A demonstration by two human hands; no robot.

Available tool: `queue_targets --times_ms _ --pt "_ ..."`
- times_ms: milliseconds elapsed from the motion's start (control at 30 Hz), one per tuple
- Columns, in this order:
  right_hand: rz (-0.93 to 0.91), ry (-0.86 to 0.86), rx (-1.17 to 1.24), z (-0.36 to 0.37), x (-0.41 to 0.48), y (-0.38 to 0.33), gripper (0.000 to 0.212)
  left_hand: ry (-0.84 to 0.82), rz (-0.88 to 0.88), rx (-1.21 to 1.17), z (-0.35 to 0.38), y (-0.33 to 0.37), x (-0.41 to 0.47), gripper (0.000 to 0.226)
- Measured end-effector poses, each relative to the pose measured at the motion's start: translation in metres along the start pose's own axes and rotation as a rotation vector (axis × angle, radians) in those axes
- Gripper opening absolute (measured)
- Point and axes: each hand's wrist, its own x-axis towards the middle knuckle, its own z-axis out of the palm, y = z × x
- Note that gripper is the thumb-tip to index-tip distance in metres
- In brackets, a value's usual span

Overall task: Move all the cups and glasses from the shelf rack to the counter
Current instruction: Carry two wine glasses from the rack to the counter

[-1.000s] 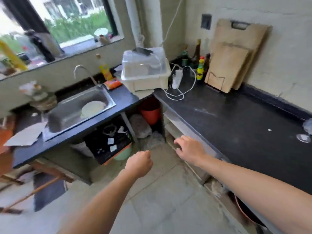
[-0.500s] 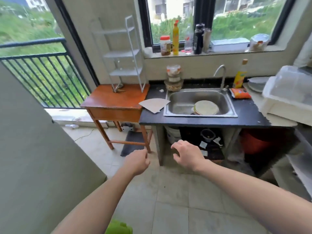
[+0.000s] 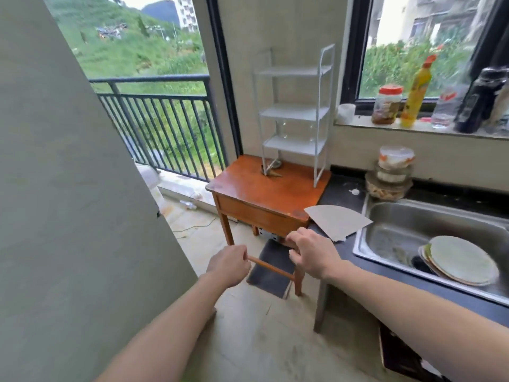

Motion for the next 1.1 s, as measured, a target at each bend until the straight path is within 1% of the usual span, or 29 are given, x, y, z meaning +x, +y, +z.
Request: queue_targets --times_ms 133,233,333,467,567,667,767,867,1000,1100 --pt "-0.021 0.029 -0.011 -0.013 0.077 0.019 0.035 0.052 -0.025 -0.044 -0.022 0.001 0.056 0.013" --pt "-0.042 -0.007 0.002 -0.012 0.121 0.025 0.034 0.051 -0.033 -0.054 -0.030 -0.005 0.094 0.013" --pt "-0.042 -0.012 -0.016 -0.007 0.166 0.032 0.036 0.067 -0.013 -0.074 -0.037 -0.016 0.139 0.013" --pt "0.007 0.031 -0.047 0.008 0.222 0.049 0.036 0.065 0.048 -0.087 -0.045 -0.029 0.212 0.016" --pt "0.082 0.085 -0.058 0.016 0.273 0.066 0.036 0.089 0.137 -0.080 -0.054 -0.039 0.276 0.017" --pt "0.210 0.128 -0.053 0.022 0.327 0.080 0.038 0.078 0.217 -0.073 -0.071 -0.049 0.340 0.014" --pt "0.354 0.161 -0.027 0.024 0.373 0.086 0.040 0.023 0.292 -0.083 -0.092 -0.057 0.396 0.014" --pt "0.458 0.189 0.010 0.025 0.408 0.093 0.041 0.042 0.371 -0.032 -0.110 -0.056 0.444 0.017" --pt "0.551 0.201 0.004 0.031 0.445 0.117 0.042 0.025 0.426 -0.142 -0.114 -0.034 0.501 0.015" --pt "0.618 0.276 0.032 0.040 0.473 0.147 0.048 0.059 0.483 -0.224 -0.099 -0.015 0.548 0.013"
